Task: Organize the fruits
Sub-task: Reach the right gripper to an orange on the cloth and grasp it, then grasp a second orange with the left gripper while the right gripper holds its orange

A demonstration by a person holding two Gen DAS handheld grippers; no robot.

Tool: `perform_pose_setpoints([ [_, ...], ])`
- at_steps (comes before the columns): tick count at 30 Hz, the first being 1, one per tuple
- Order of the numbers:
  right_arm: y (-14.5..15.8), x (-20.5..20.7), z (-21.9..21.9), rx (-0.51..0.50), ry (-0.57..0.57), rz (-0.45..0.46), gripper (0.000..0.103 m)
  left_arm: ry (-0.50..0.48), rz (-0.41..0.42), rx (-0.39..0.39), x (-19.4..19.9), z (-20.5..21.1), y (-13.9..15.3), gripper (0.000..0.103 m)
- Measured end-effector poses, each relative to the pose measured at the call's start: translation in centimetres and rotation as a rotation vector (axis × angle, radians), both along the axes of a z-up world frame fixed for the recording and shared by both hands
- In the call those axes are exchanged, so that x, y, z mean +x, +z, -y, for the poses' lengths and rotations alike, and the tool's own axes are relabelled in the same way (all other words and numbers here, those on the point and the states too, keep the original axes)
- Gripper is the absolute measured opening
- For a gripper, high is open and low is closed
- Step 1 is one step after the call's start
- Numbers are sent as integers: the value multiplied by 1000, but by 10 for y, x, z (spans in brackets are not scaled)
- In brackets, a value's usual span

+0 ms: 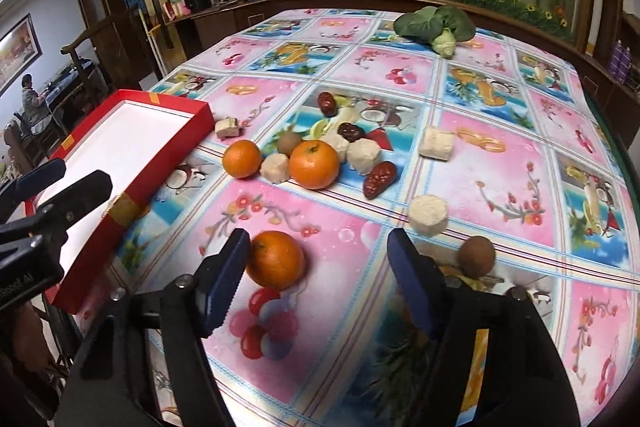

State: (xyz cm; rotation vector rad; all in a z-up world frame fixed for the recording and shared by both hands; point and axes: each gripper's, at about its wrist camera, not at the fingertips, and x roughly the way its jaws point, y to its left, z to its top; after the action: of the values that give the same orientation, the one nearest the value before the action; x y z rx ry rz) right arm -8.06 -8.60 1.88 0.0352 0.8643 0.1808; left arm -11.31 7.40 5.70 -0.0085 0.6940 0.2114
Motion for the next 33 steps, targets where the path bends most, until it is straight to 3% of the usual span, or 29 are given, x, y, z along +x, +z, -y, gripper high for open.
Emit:
perform_pose_setpoints([
  [8,-9,9,-13,-9,42,-51,72,-87,-20,35,18,7,4,87],
  [11,-13,9,-18,0,76,-68,58,-133,-59,87,32,13,0,87],
  [12,-15,11,-19,15,86,-82,49,-149,-71,95,36,13,-2,87],
  [16,-16,13,-11,50,74,-85,36,-192,-117,121,52,16,-8,87],
  [19,-15,19,8,167,36,-109,36,-247,-152,138,64,25,-12,87],
  [24,-5,18,42,290,-80,-63,36,-329,-210,144,83,39,-20,85],
  [29,4,16,48,320,-114,-24,36,-378,-269,147,96,47,-31,78],
  [33,4,17,52,351,-121,-34,36,-378,-311,105,105,43,-40,66],
])
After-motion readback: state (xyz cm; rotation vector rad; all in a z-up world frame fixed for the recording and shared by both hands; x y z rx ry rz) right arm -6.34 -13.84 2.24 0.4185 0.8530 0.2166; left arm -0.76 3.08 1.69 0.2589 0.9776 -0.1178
